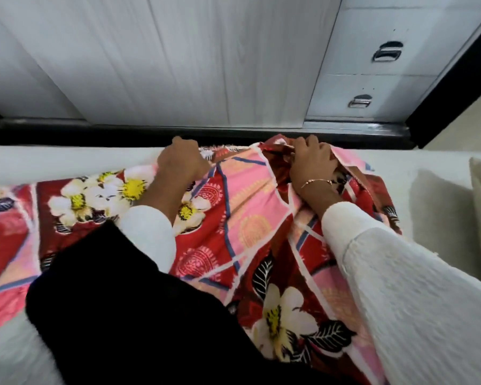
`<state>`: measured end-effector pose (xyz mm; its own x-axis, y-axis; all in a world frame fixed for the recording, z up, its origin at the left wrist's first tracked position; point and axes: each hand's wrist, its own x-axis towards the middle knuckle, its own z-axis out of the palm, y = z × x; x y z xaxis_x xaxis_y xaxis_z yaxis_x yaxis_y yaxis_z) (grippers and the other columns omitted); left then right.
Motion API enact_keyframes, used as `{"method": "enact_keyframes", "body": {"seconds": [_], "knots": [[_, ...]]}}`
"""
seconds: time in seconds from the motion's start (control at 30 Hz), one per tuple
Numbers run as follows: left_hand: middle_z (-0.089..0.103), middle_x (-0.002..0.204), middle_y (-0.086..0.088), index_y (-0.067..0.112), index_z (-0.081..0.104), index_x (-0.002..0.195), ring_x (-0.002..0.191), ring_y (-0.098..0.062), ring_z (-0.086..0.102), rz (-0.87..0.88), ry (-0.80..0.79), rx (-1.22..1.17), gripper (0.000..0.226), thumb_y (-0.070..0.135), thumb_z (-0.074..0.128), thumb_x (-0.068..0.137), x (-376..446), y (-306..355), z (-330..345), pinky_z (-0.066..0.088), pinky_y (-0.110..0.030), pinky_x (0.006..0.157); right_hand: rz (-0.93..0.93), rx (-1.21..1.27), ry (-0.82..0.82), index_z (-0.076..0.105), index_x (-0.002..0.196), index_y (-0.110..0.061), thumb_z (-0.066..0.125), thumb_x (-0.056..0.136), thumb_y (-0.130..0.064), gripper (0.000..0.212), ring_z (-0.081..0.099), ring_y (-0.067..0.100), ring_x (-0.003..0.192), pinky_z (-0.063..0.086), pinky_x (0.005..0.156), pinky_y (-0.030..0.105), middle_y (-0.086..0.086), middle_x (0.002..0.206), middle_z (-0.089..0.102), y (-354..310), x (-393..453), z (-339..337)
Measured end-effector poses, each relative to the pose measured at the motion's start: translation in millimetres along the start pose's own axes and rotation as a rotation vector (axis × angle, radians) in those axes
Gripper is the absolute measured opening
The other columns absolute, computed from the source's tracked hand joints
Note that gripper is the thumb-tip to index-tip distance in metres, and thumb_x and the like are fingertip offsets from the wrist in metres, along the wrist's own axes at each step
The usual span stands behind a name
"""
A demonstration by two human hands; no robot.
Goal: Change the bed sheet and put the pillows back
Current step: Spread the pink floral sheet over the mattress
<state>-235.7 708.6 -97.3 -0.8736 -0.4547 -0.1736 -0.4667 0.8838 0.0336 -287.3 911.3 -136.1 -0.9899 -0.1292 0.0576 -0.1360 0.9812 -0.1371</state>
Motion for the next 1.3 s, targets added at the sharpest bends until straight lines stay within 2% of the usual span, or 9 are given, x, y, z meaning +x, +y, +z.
{"method": "enact_keyframes", "body": {"seconds": [0.17, 0.3, 0.4, 0.53, 0.67, 0.77, 0.93, 1.07, 1.3], "knots": [[0.062, 0.115, -0.023, -0.005, 0.061, 0.109, 0.107, -0.037, 0.059, 0.128, -0.136, 0.091, 0.027, 0.011, 0.056, 0.087, 5, 0, -12, 0.048, -0.038, 0.085, -0.119, -0.079, 0.128, 0.049, 0.120, -0.007, 0.036, 0.095, -0.010, 0.028, 0.038, 0.036, 0.119, 0.033, 0.094, 0.048, 0.018, 0.128, 0.040, -34, -6, -15], [0.058, 0.119, -0.024, -0.002, 0.056, 0.113, 0.113, -0.040, 0.053, 0.081, 0.188, -0.231, 0.027, 0.011, 0.045, 0.092, 20, 26, -18, 0.042, -0.041, 0.089, -0.236, 0.235, 0.087, 0.050, 0.128, -0.020, 0.051, 0.088, -0.041, 0.045, 0.053, 0.038, 0.100, 0.047, 0.074, 0.045, 0.019, 0.110, 0.050, -79, -18, -7], [0.059, 0.114, -0.021, 0.002, 0.052, 0.113, 0.108, -0.040, 0.055, 0.140, 0.277, -0.273, 0.025, 0.010, 0.044, 0.091, 30, 48, -6, 0.042, -0.041, 0.082, -0.221, 0.184, -0.098, 0.033, 0.139, -0.038, 0.037, 0.090, -0.057, 0.053, 0.032, 0.030, 0.127, 0.029, 0.096, 0.048, 0.014, 0.129, 0.040, -79, -20, 16], [0.055, 0.117, -0.021, 0.003, 0.053, 0.115, 0.109, -0.040, 0.053, 0.198, 0.250, -0.222, 0.027, 0.013, 0.042, 0.093, 41, 48, 19, 0.039, -0.042, 0.085, -0.166, 0.105, -0.139, 0.028, 0.143, -0.036, 0.027, 0.094, -0.055, 0.052, 0.022, 0.027, 0.136, 0.014, 0.105, 0.056, 0.009, 0.141, 0.035, -68, -7, 29], [0.043, 0.125, -0.017, 0.006, 0.044, 0.121, 0.105, -0.041, 0.053, 0.231, 0.249, -0.323, 0.032, 0.016, 0.048, 0.091, 28, 38, 22, 0.039, -0.044, 0.083, -0.172, 0.028, -0.077, 0.031, 0.141, -0.029, 0.025, 0.097, -0.047, 0.048, 0.026, 0.029, 0.131, 0.017, 0.103, 0.055, 0.010, 0.138, 0.035, -72, -14, 36], [0.044, 0.127, -0.011, 0.012, 0.042, 0.125, 0.109, -0.035, 0.052, 0.277, 0.329, -0.147, 0.036, 0.026, 0.045, 0.092, 1, 18, 17, 0.036, -0.042, 0.085, -0.142, -0.050, -0.064, 0.035, 0.137, -0.023, 0.027, 0.098, -0.042, 0.044, 0.030, 0.032, 0.126, 0.020, 0.102, 0.059, 0.015, 0.134, 0.035, -79, -20, 34], [0.029, 0.146, -0.010, 0.015, 0.023, 0.144, 0.135, -0.029, 0.026, 0.061, 0.247, -0.043, 0.056, 0.027, 0.044, 0.094, -50, -75, 23, 0.029, -0.043, 0.104, -0.070, -0.052, -0.116, 0.029, 0.141, -0.015, 0.017, 0.098, -0.029, 0.047, 0.017, 0.039, 0.138, 0.020, 0.106, 0.060, 0.021, 0.148, 0.022, -92, -37, 24], [0.036, 0.139, -0.012, 0.012, 0.031, 0.138, 0.125, -0.031, 0.038, -0.074, 0.116, -0.018, 0.046, 0.017, 0.042, 0.094, -98, -144, 14, 0.036, -0.041, 0.097, 0.003, 0.035, -0.193, 0.022, 0.145, -0.019, 0.034, 0.097, -0.022, 0.050, 0.016, 0.039, 0.138, 0.021, 0.108, 0.058, 0.017, 0.150, 0.018, -104, -90, 9], [0.050, 0.127, -0.016, 0.007, 0.047, 0.126, 0.119, -0.035, 0.047, -0.303, 0.003, -0.142, 0.036, 0.014, 0.044, 0.091, -183, -241, 15, 0.042, -0.043, 0.093, -0.340, 0.028, -0.383, 0.026, 0.144, -0.026, 0.036, 0.096, -0.037, 0.050, 0.001, 0.033, 0.143, 0.013, 0.108, 0.060, 0.004, 0.156, 0.009, -187, -230, -2]]}}
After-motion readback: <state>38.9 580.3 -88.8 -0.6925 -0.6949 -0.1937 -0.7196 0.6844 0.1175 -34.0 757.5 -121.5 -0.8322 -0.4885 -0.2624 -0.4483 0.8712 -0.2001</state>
